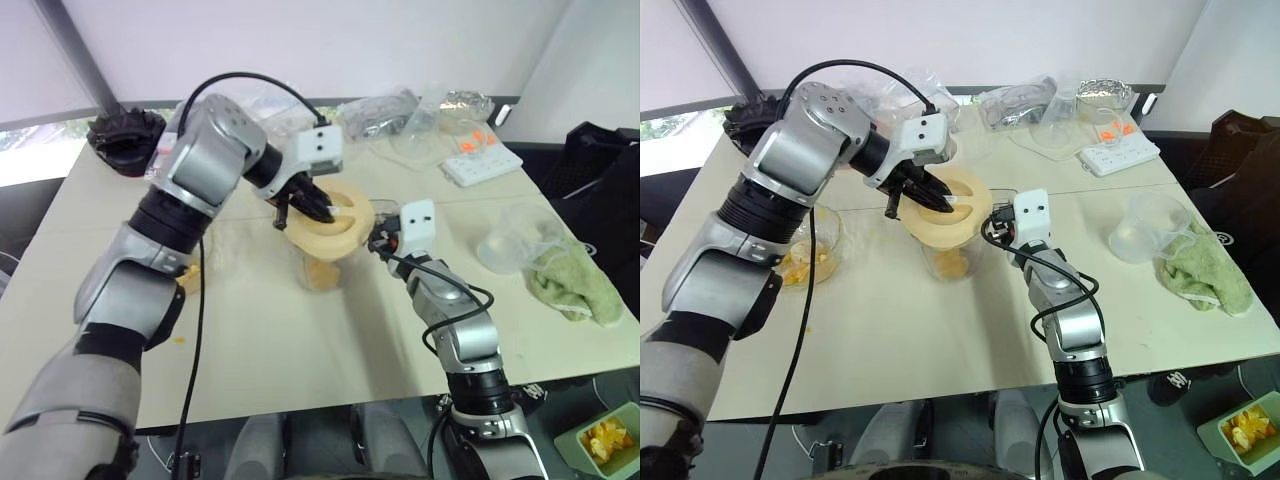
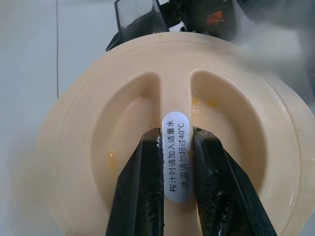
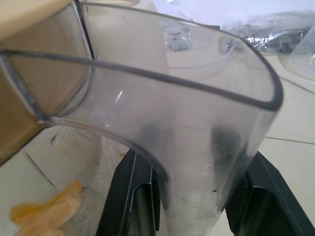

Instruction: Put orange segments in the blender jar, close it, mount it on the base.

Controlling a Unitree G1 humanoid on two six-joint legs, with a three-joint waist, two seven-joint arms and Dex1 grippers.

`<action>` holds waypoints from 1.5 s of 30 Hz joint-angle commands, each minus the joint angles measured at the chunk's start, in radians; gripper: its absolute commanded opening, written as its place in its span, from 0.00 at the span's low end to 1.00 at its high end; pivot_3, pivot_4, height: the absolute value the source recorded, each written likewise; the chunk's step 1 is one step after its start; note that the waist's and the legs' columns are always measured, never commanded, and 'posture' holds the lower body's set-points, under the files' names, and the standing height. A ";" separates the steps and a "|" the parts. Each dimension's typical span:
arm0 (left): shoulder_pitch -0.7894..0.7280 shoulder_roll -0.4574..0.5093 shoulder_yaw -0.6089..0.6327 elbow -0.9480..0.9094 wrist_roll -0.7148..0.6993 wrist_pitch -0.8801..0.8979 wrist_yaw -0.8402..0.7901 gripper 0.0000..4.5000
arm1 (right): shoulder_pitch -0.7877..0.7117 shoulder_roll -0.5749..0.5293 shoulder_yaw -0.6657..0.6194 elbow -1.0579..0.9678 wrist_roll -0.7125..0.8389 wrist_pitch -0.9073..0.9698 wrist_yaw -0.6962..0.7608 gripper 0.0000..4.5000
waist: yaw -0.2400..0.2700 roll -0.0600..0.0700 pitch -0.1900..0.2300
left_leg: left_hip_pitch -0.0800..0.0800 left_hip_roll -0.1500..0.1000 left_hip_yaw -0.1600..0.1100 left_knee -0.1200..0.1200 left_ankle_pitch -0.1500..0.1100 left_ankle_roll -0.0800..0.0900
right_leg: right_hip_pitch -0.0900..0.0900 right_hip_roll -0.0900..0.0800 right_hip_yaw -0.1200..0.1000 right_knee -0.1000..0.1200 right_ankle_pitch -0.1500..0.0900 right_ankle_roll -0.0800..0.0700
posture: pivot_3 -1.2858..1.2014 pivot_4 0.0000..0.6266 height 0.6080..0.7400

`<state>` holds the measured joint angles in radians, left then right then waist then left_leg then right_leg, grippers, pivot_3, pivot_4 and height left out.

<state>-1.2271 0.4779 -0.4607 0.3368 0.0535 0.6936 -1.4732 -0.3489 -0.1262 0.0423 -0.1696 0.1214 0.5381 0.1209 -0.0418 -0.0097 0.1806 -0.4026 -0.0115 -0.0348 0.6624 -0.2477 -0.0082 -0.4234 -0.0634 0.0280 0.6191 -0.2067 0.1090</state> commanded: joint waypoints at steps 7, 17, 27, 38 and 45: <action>0.130 -0.061 -0.113 0.131 0.101 0.235 0.212 0.06 | -0.009 0.003 -0.035 -0.050 -0.001 -0.017 -0.025 0.22 | 0.008 0.004 -0.011 | 0.015 0.003 -0.001 -0.003 -0.001 0.000 | 0.017 -0.001 0.000 -0.007 -0.004 -0.002 | 0.52 0.24 1.00; 0.150 -0.082 -0.048 0.076 0.079 0.392 0.351 0.06 | -0.012 -0.006 -0.026 -0.047 -0.007 -0.019 -0.018 0.22 | 0.025 0.009 -0.018 | 0.015 0.002 -0.006 -0.003 -0.001 0.000 | 0.018 -0.002 0.000 -0.009 -0.004 -0.002 | 0.52 0.24 1.00; 0.162 -0.088 0.011 0.071 0.051 0.388 0.423 0.06 | -0.026 -0.006 -0.026 -0.028 -0.012 -0.024 0.001 0.22 | 0.027 0.017 -0.025 | 0.015 0.002 -0.011 -0.007 -0.001 0.000 | 0.019 -0.002 -0.003 -0.021 -0.005 -0.001 | 0.52 0.24 1.00; 0.196 -0.107 0.175 -0.112 -0.108 0.401 0.463 0.68 | -0.025 -0.006 -0.020 -0.018 -0.016 -0.027 0.016 0.22 | 0.021 0.014 -0.026 | 0.014 0.002 -0.010 -0.016 -0.001 0.000 | 0.018 -0.001 -0.003 -0.020 -0.004 -0.001 | 0.52 0.24 1.00; 0.193 -0.115 0.284 -0.187 -0.235 0.436 0.493 0.68 | -0.017 -0.001 -0.018 -0.019 -0.016 -0.029 0.015 0.22 | 0.019 0.013 -0.022 | 0.011 0.002 -0.009 -0.017 -0.001 0.000 | 0.014 0.000 -0.003 -0.020 -0.004 -0.001 | 0.52 0.24 1.00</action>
<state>-1.0491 0.3588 -0.2177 0.1451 -0.1571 1.0889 -1.0161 -0.3598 -0.1333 0.0305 -0.1371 0.1025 0.5353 0.1343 -0.0224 0.0029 0.1591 -0.3915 -0.0095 -0.0443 0.6452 -0.2486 -0.0081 -0.4096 -0.0635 0.0252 0.5988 -0.2109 0.1075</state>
